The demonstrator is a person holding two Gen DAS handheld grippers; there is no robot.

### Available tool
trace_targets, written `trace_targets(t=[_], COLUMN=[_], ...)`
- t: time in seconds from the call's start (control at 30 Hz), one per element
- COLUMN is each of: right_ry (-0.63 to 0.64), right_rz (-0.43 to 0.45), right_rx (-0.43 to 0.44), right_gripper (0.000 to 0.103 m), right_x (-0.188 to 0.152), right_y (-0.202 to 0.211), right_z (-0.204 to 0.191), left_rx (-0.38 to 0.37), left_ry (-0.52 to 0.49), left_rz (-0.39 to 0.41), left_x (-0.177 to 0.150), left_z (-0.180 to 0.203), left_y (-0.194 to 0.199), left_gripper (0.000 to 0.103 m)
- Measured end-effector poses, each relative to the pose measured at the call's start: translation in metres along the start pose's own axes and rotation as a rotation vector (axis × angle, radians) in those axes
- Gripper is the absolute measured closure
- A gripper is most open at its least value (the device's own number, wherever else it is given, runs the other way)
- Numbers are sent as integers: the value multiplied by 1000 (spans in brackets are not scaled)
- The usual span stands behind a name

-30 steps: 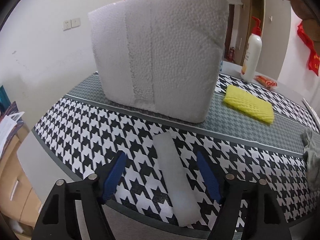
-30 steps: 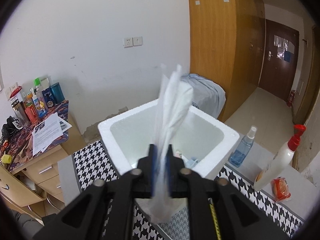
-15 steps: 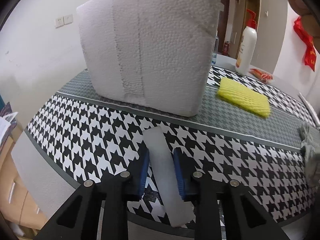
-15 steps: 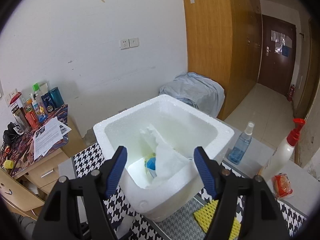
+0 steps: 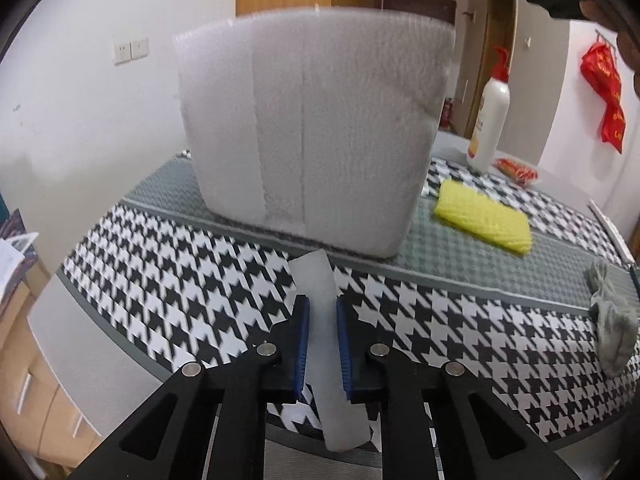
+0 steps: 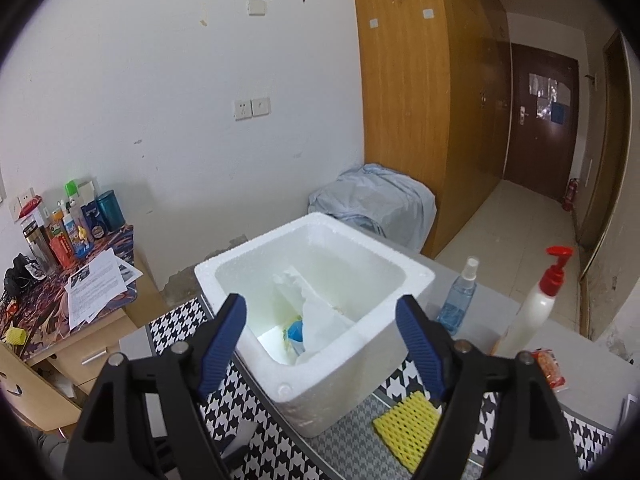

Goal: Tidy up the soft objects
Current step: 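Close the left tool on the white foam roll and lift it, then carry the foam roll over the box with left tool while right tool nears sock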

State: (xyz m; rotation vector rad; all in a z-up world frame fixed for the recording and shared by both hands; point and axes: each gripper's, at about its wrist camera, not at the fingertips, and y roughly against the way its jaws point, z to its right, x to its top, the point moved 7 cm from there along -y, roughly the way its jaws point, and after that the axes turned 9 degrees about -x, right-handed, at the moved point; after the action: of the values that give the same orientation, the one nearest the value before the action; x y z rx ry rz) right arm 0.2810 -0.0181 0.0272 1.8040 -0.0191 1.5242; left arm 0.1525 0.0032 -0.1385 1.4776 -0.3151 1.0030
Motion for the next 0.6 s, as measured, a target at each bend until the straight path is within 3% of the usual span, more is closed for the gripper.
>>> trace_targets(t=[0.3, 0.6], right_ry=[1, -33], right_rz=[42, 64], right_rx=[-23, -61], right_gripper=[1, 1], right_x=[3, -9], right_y=[23, 46], right_z=[-1, 9], left_rx=[-29, -42], left_ry=[-27, -63], left_rz=[70, 158], left_x=[15, 40], left_z=[-3, -4], left_y=[29, 62], left_gripper=[88, 88])
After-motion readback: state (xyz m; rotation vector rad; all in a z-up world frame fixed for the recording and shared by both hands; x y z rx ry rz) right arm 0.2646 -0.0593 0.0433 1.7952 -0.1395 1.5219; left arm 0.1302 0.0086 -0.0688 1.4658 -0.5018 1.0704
